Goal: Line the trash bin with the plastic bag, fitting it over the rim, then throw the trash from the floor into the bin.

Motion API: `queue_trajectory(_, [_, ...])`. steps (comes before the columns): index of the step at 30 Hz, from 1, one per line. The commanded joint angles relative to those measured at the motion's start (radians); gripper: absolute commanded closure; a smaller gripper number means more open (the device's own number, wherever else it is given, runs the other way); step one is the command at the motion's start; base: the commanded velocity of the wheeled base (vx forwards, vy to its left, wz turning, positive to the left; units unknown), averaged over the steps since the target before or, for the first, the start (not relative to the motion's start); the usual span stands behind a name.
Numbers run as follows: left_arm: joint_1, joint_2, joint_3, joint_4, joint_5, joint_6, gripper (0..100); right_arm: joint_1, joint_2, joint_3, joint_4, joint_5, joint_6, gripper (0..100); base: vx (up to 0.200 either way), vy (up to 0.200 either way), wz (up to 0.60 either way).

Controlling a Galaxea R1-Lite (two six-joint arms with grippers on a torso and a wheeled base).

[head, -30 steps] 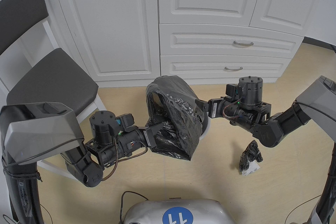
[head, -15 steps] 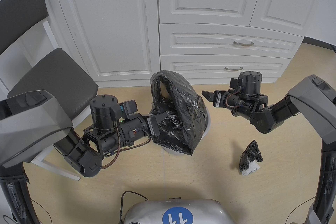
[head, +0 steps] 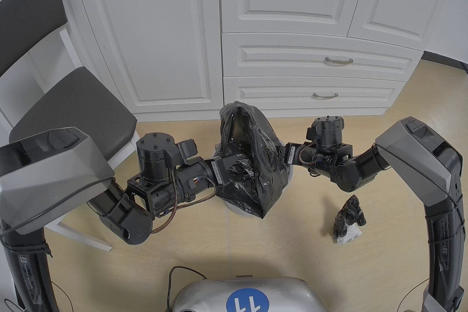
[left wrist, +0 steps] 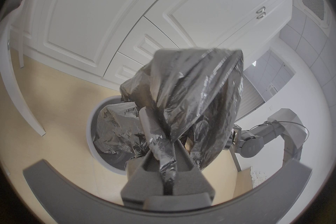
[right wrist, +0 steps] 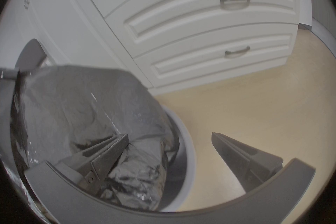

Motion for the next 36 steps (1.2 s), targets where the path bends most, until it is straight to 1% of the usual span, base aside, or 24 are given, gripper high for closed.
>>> queue_trajectory(1, [-0.010,0.064,-0.053,0.003,0.030,-0.006,100,-0.011,-0.058,0.050,0.105,0.057,-0.020,0,0.000,0.000,0.00])
queue_trajectory(4, [-0.010,0.067,-0.055,0.005,0.031,-0.006,100,-0.014,-0.090,0.071,0.158,0.105,-0.035,0,0.000,0.000,0.00])
queue_trajectory(10, [-0.004,0.060,-0.057,0.005,0.042,-0.008,100,-0.011,-0.092,0.071,0.181,0.109,-0.044,0,0.000,0.000,0.00])
queue_trajectory(16, [0.016,0.058,-0.080,0.021,0.045,-0.008,100,0.012,-0.110,0.073,0.296,0.117,-0.055,0,0.000,0.000,0.00])
queue_trajectory(18, [0.029,0.032,-0.060,0.032,0.047,-0.008,100,0.023,-0.105,0.067,0.293,0.115,-0.054,0,0.000,0.000,0.00])
queue_trajectory(22, [0.036,-0.012,0.011,0.034,0.042,-0.003,100,0.013,-0.115,0.048,0.278,0.108,-0.043,0,0.000,0.000,0.00])
queue_trajectory(23, [0.035,-0.035,0.060,0.034,0.034,0.003,100,0.000,-0.128,0.034,0.272,0.101,-0.044,0,0.000,0.000,0.00])
queue_trajectory(24, [0.035,-0.042,0.078,0.031,0.033,0.005,100,-0.013,-0.138,0.027,0.272,0.100,-0.044,0,0.000,0.000,0.00])
queue_trajectory(25, [0.033,-0.042,0.081,0.031,0.033,0.006,100,-0.014,-0.139,0.025,0.272,0.098,-0.044,0,0.000,0.000,0.00])
queue_trajectory(27, [0.033,-0.045,0.095,0.029,0.028,0.012,100,-0.045,-0.161,0.001,0.272,0.098,-0.043,0,0.000,0.000,0.00])
queue_trajectory(28, [0.033,-0.045,0.095,0.029,0.028,0.012,100,-0.045,-0.161,0.001,0.272,0.098,-0.043,0,0.000,0.000,0.00])
queue_trajectory(29, [0.035,-0.043,0.095,0.029,0.011,0.014,100,-0.076,-0.159,-0.038,0.273,0.100,-0.041,0,0.000,0.000,0.00])
queue_trajectory(30, [0.035,-0.043,0.095,0.031,0.005,0.015,100,-0.079,-0.154,-0.048,0.273,0.100,-0.041,0,0.000,0.000,0.00])
queue_trajectory(32, [0.036,-0.040,0.094,0.031,-0.019,0.040,100,-0.102,-0.116,-0.125,0.278,0.103,-0.038,0,0.000,0.000,0.00])
queue_trajectory(33, [0.038,-0.040,0.094,0.032,-0.025,0.049,100,-0.105,-0.095,-0.159,0.275,0.103,-0.035,0,0.000,0.000,0.00])
queue_trajectory(35, [0.038,-0.037,0.092,0.032,-0.038,0.063,100,-0.097,-0.015,-0.282,0.275,0.100,0.009,0,0.000,0.000,0.00])
queue_trajectory(36, [0.036,-0.035,0.092,0.032,-0.039,0.063,100,-0.094,-0.003,-0.300,0.275,0.100,0.020,0,0.000,0.000,0.00])
